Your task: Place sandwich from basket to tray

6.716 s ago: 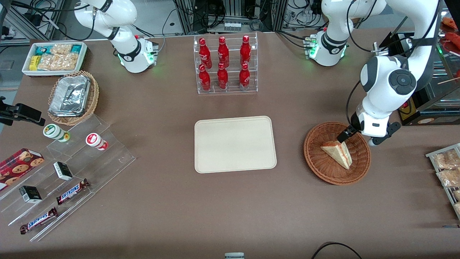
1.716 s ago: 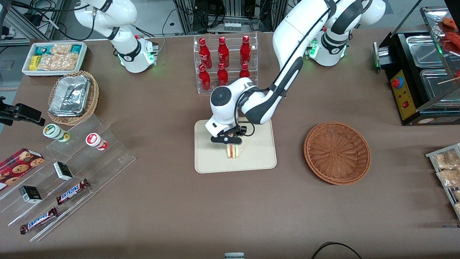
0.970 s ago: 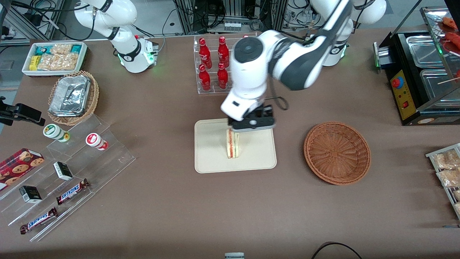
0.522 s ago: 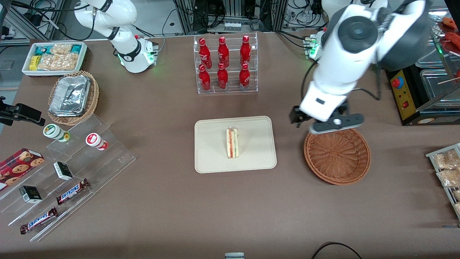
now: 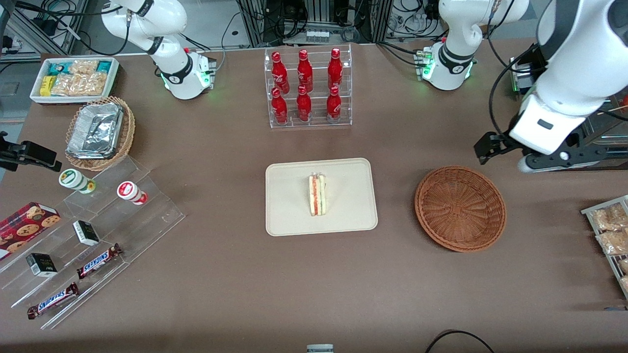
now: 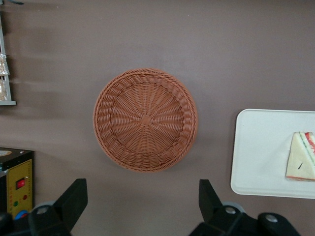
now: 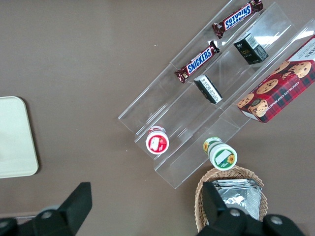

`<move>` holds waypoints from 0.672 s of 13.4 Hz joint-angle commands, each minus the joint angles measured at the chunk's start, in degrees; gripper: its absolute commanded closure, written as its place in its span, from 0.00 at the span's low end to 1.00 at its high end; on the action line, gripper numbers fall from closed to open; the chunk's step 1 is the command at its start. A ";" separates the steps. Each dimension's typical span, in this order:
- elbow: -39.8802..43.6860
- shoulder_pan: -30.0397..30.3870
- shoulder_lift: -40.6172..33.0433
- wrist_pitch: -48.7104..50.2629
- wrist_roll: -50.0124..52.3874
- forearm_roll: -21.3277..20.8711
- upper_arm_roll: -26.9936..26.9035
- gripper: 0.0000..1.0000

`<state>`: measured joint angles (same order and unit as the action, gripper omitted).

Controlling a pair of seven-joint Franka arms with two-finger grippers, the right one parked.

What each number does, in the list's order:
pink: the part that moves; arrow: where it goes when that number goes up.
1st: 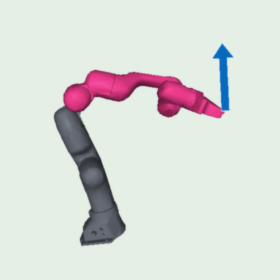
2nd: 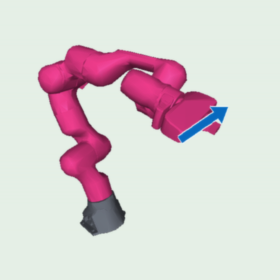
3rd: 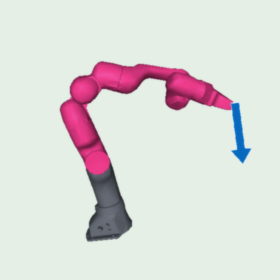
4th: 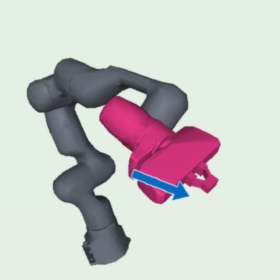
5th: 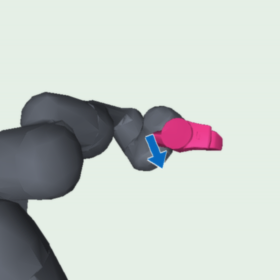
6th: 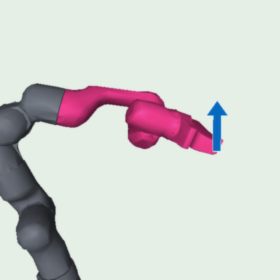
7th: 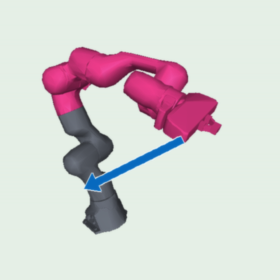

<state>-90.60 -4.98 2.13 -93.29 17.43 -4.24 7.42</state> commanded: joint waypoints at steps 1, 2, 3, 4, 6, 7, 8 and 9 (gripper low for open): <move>-1.42 3.03 -2.47 1.79 -5.02 1.94 0.67 0.00; -1.51 4.09 -3.09 2.50 -7.04 3.69 0.58 0.00; -1.77 5.40 -4.31 3.55 -9.67 4.93 0.14 0.00; -2.47 6.55 -5.54 4.60 -13.27 4.94 -0.04 0.00; -2.82 6.39 -6.26 5.49 -16.55 5.03 -1.26 0.00; -2.56 4.64 -6.17 5.66 -16.56 5.12 -3.70 0.00; -2.30 3.06 -6.08 6.01 -16.64 5.99 -6.69 0.00; -2.12 2.52 -6.08 6.02 -16.99 6.78 -7.85 0.00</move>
<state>-91.47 -0.39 -2.69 -87.63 1.94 0.70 2.79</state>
